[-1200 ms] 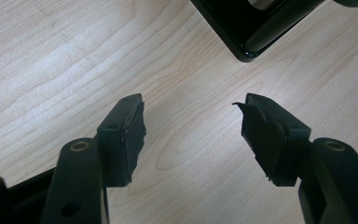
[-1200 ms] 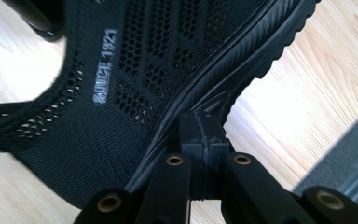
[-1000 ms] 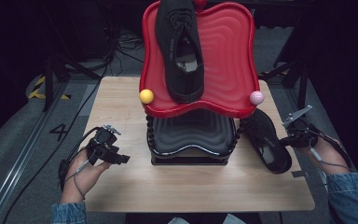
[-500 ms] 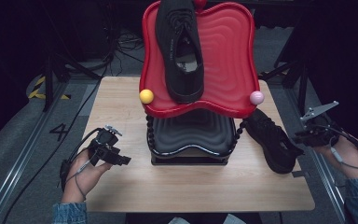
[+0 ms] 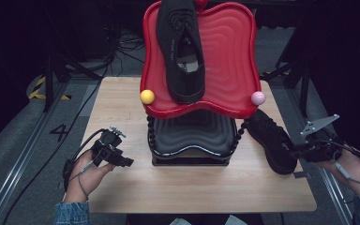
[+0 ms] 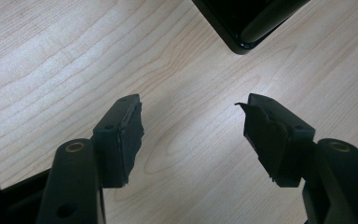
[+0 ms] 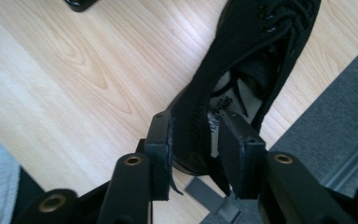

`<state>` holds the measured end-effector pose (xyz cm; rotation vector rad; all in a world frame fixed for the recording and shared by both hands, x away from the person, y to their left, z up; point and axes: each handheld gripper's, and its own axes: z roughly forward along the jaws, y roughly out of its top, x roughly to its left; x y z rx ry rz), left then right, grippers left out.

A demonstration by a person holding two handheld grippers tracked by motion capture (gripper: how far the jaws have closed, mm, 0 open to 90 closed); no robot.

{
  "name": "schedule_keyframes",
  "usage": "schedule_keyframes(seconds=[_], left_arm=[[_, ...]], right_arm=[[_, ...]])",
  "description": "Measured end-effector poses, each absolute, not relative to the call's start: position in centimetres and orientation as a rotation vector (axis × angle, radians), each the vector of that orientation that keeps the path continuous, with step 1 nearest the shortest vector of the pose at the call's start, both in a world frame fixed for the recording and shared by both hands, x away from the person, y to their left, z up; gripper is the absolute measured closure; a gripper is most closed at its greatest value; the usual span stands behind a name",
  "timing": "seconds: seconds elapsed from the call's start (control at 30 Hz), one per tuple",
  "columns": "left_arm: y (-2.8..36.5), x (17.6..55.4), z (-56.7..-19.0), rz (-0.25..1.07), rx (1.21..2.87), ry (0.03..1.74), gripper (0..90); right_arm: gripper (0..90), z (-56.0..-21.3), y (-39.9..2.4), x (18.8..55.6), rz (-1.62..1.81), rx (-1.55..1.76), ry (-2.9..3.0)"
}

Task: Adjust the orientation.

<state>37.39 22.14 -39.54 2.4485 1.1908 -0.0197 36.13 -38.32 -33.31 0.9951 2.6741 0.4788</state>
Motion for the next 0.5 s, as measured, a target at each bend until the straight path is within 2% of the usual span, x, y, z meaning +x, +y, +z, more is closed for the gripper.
schedule_keyframes(seconds=[0.17,0.5], left_arm=[[22.2,37.4,-39.7,-0.031,2.448,1.192,37.4],[22.2,37.5,-39.9,-0.038,2.449,1.2,36.7]], right_arm=[[85.3,-33.6,-37.9,36.4,0.431,0.955,2.67],[87.8,-33.3,-36.4,36.3,0.466,0.903,2.704]])
